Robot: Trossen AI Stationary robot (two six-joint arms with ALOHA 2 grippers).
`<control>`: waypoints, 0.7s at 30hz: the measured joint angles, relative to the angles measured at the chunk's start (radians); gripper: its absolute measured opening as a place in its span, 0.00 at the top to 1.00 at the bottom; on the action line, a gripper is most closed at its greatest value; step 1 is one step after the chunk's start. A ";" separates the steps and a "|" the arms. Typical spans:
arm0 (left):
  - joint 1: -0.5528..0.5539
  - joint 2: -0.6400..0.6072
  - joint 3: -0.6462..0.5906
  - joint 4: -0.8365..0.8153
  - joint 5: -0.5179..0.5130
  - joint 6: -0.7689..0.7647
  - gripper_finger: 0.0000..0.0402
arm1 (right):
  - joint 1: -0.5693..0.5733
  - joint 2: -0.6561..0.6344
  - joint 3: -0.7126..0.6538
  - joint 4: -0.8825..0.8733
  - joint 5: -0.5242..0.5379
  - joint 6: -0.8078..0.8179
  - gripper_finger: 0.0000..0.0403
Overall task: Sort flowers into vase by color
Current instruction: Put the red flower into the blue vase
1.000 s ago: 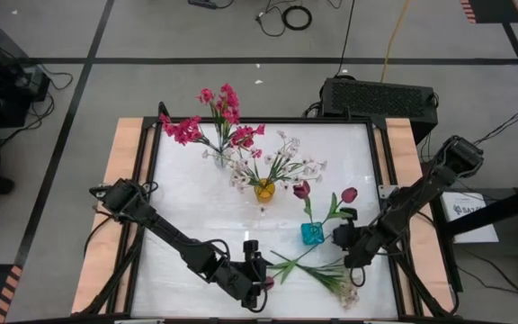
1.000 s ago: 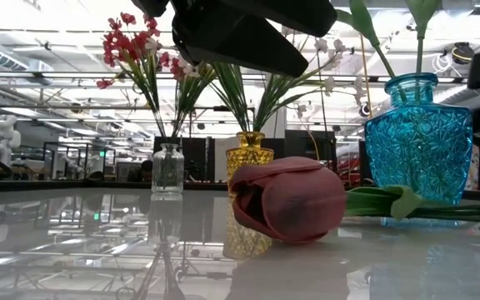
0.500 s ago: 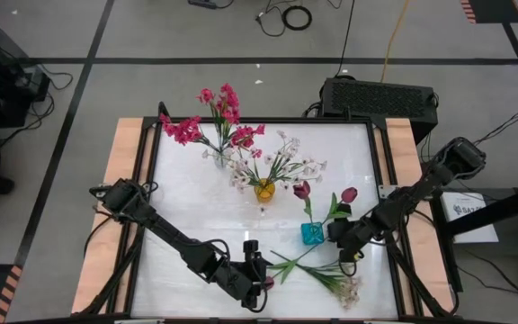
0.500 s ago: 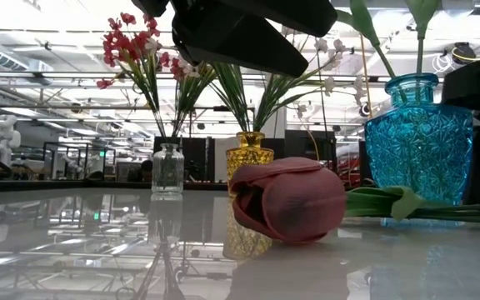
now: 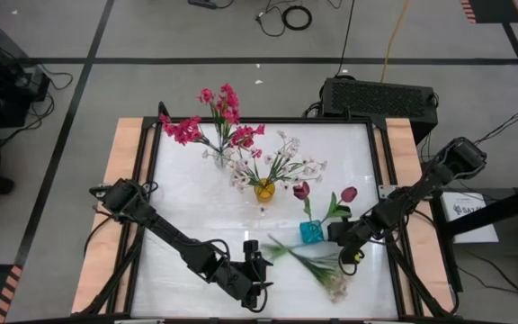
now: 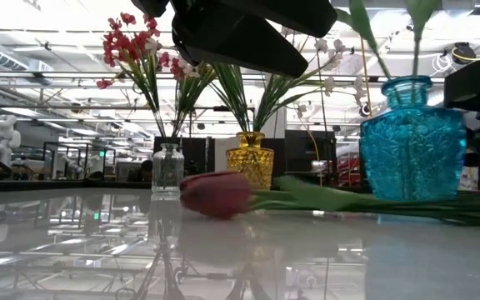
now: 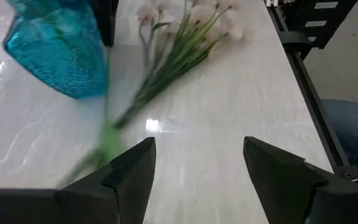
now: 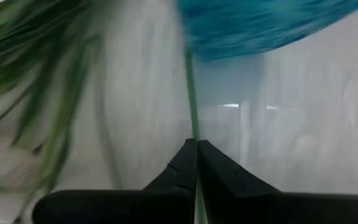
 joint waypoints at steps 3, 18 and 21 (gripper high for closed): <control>0.000 0.000 0.000 0.000 0.000 0.000 0.38 | 0.017 0.000 0.000 0.000 0.000 0.008 0.99; 0.009 0.000 0.000 -0.005 -0.031 0.003 0.38 | 0.089 -0.016 0.047 -0.029 -0.039 0.035 1.00; 0.012 0.000 0.000 -0.005 -0.034 0.001 0.38 | 0.094 -0.016 0.066 -0.030 -0.028 0.036 1.00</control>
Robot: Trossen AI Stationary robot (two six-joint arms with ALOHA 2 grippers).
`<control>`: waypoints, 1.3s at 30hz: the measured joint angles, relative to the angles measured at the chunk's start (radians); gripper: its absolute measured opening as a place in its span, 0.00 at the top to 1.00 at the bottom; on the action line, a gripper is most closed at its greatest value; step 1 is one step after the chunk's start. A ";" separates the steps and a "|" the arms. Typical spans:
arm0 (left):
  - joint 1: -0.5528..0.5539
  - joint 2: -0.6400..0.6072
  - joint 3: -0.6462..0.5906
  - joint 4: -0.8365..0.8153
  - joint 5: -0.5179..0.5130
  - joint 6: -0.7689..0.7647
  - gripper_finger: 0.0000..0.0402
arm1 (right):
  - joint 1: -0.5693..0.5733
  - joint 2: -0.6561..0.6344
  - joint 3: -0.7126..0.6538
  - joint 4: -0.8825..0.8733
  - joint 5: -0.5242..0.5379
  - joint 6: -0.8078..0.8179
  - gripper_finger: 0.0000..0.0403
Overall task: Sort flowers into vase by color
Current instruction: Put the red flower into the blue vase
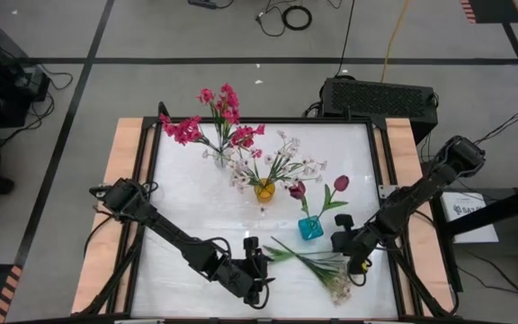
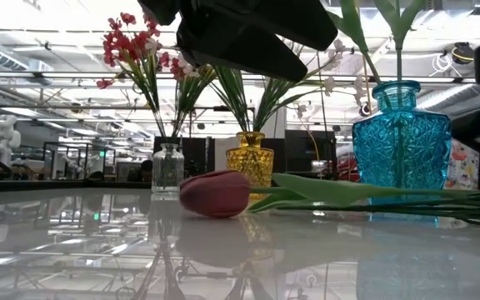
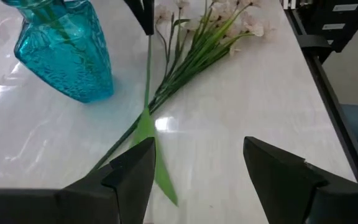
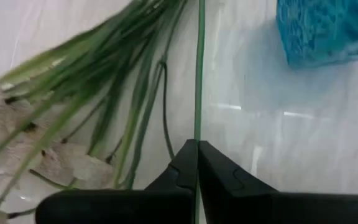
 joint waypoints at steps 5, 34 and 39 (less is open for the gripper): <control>-0.003 -0.004 0.000 -0.004 -0.016 0.001 0.38 | 0.000 -0.001 0.028 -0.012 0.005 -0.006 1.00; -0.138 -0.151 -0.019 -0.195 -0.269 -0.030 0.38 | 0.128 0.023 0.174 -0.058 0.008 0.298 1.00; -0.125 -0.151 -0.060 -0.165 -0.269 -0.069 0.38 | 0.141 0.040 0.174 0.002 0.017 0.307 1.00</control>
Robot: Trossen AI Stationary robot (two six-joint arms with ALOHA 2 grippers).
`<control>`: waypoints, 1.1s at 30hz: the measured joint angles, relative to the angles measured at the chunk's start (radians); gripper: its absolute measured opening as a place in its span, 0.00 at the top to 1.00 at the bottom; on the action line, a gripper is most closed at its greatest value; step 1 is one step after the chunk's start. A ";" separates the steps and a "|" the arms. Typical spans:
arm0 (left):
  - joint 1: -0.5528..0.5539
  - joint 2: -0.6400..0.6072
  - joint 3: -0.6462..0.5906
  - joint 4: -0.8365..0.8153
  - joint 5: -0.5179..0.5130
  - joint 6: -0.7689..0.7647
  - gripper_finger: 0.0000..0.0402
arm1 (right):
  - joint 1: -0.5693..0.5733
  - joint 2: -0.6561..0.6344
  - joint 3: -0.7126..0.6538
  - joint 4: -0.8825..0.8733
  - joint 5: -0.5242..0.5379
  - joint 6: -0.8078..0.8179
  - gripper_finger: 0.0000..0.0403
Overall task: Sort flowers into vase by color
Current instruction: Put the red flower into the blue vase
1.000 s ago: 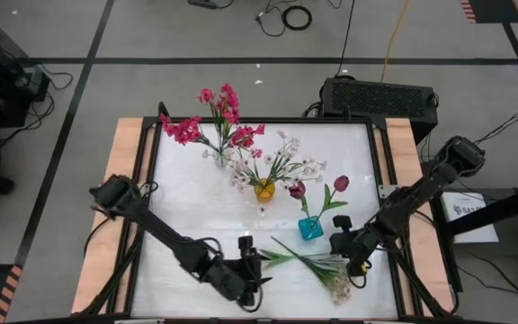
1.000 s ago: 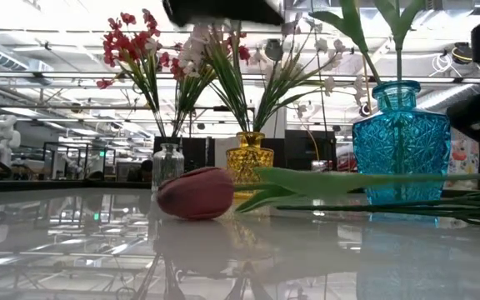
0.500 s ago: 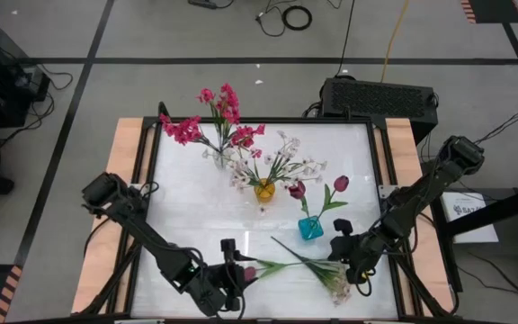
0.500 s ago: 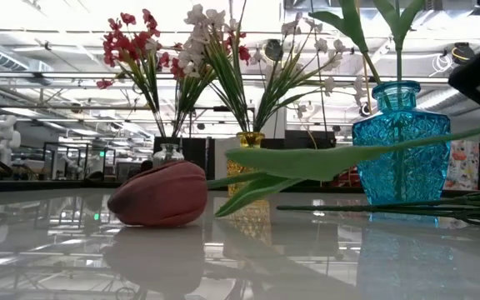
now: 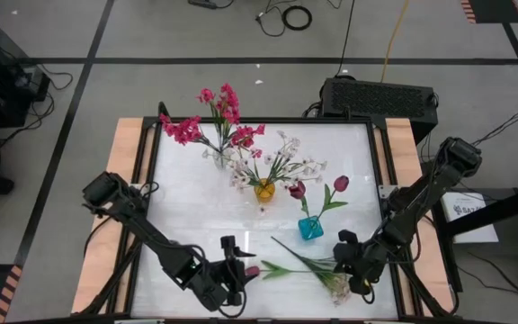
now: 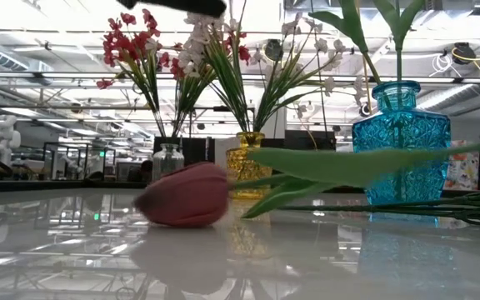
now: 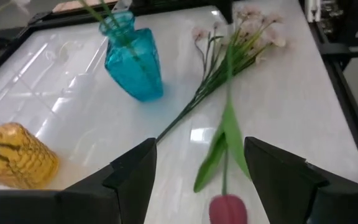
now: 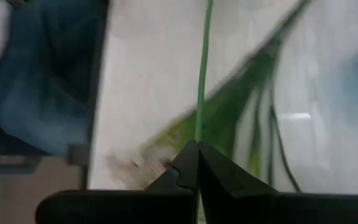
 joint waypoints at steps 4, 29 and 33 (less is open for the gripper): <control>0.009 0.000 -0.050 0.055 0.002 -0.014 0.38 | 0.000 0.013 0.001 0.028 0.014 0.042 1.00; 0.004 0.000 -0.055 0.071 0.010 -0.009 0.38 | -0.019 0.319 0.139 0.290 0.244 -0.305 0.62; 0.004 0.000 -0.055 0.069 0.010 -0.006 0.38 | -0.022 0.393 0.259 0.124 0.285 -0.335 0.62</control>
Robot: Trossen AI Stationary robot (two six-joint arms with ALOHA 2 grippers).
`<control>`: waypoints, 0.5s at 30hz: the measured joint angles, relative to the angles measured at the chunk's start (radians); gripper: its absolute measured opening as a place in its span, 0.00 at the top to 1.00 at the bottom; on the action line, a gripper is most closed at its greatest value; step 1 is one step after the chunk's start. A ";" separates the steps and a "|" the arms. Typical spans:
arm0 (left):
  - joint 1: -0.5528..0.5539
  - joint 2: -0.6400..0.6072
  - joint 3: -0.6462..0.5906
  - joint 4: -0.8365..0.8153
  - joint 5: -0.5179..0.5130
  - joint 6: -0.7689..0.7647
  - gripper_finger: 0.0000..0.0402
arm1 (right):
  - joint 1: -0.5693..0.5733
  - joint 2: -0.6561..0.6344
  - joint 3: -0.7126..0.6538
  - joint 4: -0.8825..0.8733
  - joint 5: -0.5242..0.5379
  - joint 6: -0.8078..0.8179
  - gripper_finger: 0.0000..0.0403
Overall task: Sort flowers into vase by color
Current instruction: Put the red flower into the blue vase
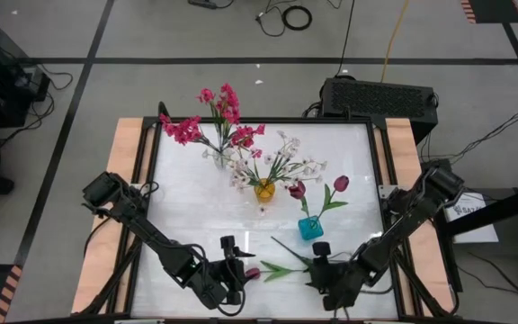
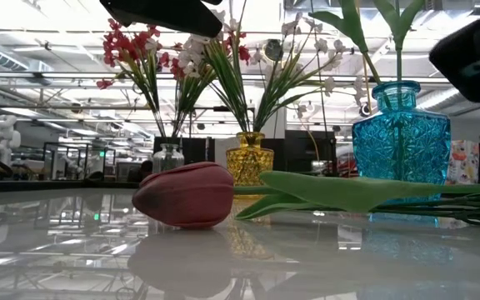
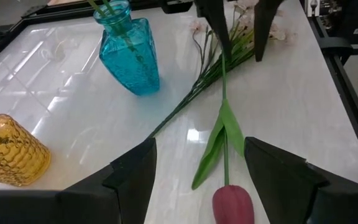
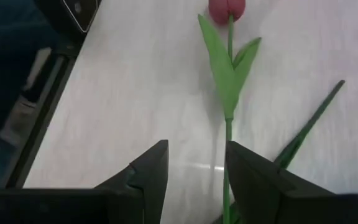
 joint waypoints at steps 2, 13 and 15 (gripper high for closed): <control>0.000 0.000 0.000 -0.001 0.000 0.000 0.38 | -0.005 0.031 0.047 -0.054 0.001 -0.003 0.62; 0.000 -0.001 0.000 -0.002 0.000 0.000 0.38 | -0.020 0.118 0.126 -0.197 -0.012 0.067 0.62; 0.000 -0.001 0.000 -0.002 0.000 0.000 0.38 | -0.022 0.123 0.125 -0.202 -0.016 0.063 0.62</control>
